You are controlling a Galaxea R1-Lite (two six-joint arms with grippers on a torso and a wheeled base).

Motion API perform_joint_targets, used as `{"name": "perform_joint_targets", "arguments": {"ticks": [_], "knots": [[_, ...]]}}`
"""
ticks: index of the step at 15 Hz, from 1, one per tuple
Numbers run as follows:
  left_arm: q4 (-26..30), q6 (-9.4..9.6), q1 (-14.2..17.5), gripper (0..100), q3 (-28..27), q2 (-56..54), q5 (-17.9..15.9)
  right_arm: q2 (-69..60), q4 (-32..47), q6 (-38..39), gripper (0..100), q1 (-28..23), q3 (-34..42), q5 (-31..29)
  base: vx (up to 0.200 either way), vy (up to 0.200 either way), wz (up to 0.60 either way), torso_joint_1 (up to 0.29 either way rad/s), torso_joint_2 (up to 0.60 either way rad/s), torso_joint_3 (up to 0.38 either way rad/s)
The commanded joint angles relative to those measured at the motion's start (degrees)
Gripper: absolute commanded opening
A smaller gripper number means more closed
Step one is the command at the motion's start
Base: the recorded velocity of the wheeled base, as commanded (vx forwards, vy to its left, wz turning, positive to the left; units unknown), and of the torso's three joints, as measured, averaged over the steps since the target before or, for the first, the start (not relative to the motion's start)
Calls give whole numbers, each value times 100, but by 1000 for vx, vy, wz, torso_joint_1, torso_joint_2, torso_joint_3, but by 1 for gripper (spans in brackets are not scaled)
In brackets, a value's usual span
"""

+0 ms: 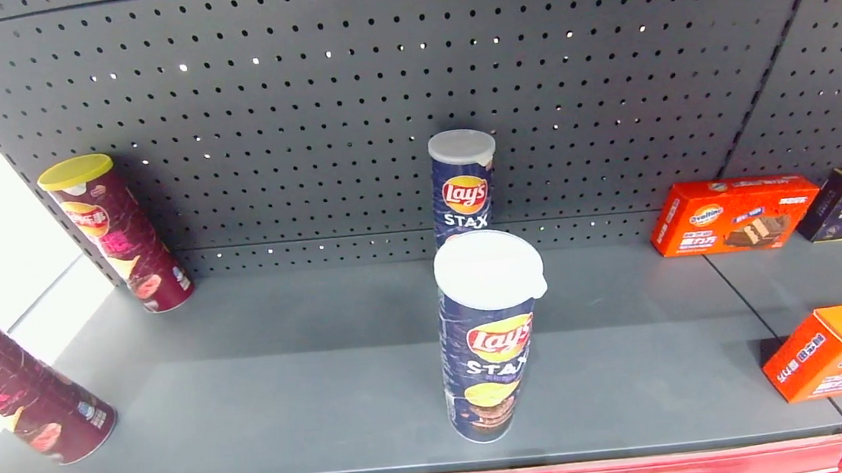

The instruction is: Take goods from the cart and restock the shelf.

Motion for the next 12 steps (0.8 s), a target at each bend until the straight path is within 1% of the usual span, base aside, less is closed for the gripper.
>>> {"name": "perform_joint_targets", "arguments": {"ticks": [1, 12], "knots": [[-1, 2, 11, 100, 0, 9, 4, 7, 2, -4, 100, 4, 1, 4, 0, 0, 0, 0, 0, 0], [-1, -6, 2, 100, 0, 9, 4, 7, 2, 13, 100, 4, 1, 4, 0, 0, 0, 0, 0, 0]]}}
